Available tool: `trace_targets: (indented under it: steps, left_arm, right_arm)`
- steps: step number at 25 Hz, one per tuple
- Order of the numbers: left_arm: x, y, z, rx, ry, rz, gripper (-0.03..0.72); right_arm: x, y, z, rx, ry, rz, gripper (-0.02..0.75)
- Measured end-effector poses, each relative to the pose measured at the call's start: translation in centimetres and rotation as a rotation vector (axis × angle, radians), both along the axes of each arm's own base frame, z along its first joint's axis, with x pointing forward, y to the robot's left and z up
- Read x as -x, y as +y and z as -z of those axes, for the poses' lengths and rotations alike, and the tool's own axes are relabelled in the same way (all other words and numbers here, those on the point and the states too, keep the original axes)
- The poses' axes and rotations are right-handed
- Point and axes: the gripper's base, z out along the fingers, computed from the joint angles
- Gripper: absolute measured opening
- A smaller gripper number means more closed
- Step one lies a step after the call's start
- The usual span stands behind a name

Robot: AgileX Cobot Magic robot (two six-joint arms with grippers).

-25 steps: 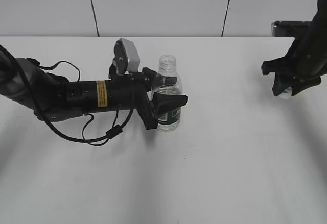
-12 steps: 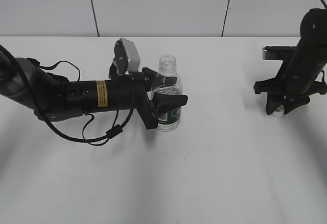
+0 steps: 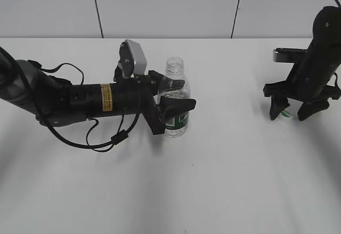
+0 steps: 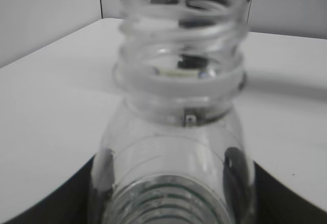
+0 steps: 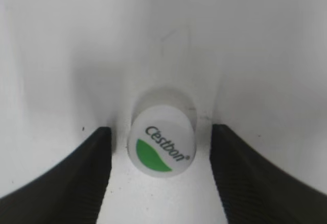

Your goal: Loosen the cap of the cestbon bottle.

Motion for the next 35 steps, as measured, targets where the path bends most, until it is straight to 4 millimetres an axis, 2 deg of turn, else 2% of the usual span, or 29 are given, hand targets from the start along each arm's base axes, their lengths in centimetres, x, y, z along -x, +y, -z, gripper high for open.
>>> trace_targets:
  steps: [2,6,12,16,26,31,35]
  left_arm:
    - [0.0,0.0,0.0,0.0,0.0,-0.001,0.399]
    - [0.0,0.0,0.0,0.0,0.001,-0.006,0.399]
    - [0.0,0.0,0.0,0.001,0.001,-0.005,0.399]
    - [-0.1,0.0,0.0,0.004,0.002,-0.01,0.399]
    - [-0.4,0.1,-0.1,0.011,0.011,-0.047,0.404]
    - [-0.5,0.2,0.5,-0.026,0.023,-0.069,0.494]
    - [-0.6,0.2,0.5,-0.033,0.027,-0.081,0.519]
  right_arm:
    - [-0.3,0.1,-0.6,-0.002,0.007,-0.002,0.555]
    - [-1.4,0.2,-2.6,-0.009,-0.02,-0.005,0.552]
    - [-2.7,0.4,-8.3,-0.023,-0.105,-0.014,0.552]
    - [-2.8,0.4,-10.8,-0.029,-0.154,-0.016,0.552]
    - [-2.7,0.4,-11.1,-0.024,-0.151,-0.02,0.552]
    - [-2.7,0.4,-11.1,-0.023,-0.15,-0.02,0.552]
    - [-2.7,0.4,-11.1,-0.023,-0.15,-0.02,0.552]
